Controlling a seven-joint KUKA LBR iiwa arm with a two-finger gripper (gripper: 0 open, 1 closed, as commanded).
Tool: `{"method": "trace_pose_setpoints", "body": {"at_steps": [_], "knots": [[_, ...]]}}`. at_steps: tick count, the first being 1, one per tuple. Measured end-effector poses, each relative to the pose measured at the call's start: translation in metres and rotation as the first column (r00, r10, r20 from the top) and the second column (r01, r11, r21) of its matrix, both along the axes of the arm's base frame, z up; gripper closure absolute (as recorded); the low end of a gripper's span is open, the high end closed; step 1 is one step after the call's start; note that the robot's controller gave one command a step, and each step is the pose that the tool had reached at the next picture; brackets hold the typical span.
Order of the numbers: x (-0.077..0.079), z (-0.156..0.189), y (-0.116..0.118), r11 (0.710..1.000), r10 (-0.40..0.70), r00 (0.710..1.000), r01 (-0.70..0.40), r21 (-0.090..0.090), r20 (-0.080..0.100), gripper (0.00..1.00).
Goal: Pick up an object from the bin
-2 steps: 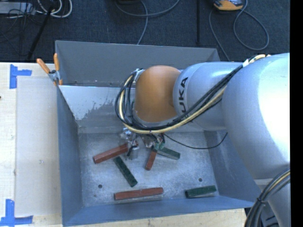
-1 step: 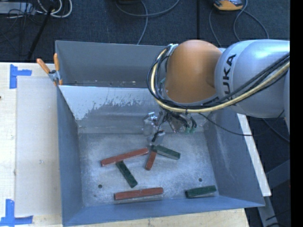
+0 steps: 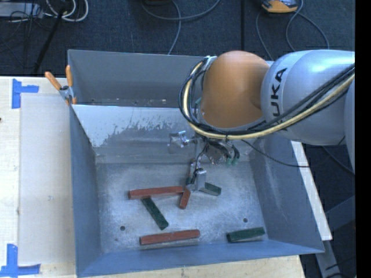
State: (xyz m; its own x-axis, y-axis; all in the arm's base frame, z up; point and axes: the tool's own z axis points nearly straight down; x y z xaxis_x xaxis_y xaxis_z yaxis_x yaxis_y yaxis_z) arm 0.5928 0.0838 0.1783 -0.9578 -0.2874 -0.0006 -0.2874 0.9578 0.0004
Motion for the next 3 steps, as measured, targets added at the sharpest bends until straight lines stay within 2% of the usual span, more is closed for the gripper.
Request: {"method": "trace_pose_setpoints", "body": {"at_steps": [1, 2, 3], "knots": [[-0.001, -0.111, -0.02, 0.956, 0.293, 0.956, -0.293, 0.001, -0.008, 0.0], [0.001, -0.106, -0.019, 0.957, 0.29, 0.957, -0.29, 0.002, 0.002, 1.0], [-0.03, 0.025, 0.003, 0.95, 0.312, 0.95, -0.312, -0.001, 0.007, 1.0]]}}
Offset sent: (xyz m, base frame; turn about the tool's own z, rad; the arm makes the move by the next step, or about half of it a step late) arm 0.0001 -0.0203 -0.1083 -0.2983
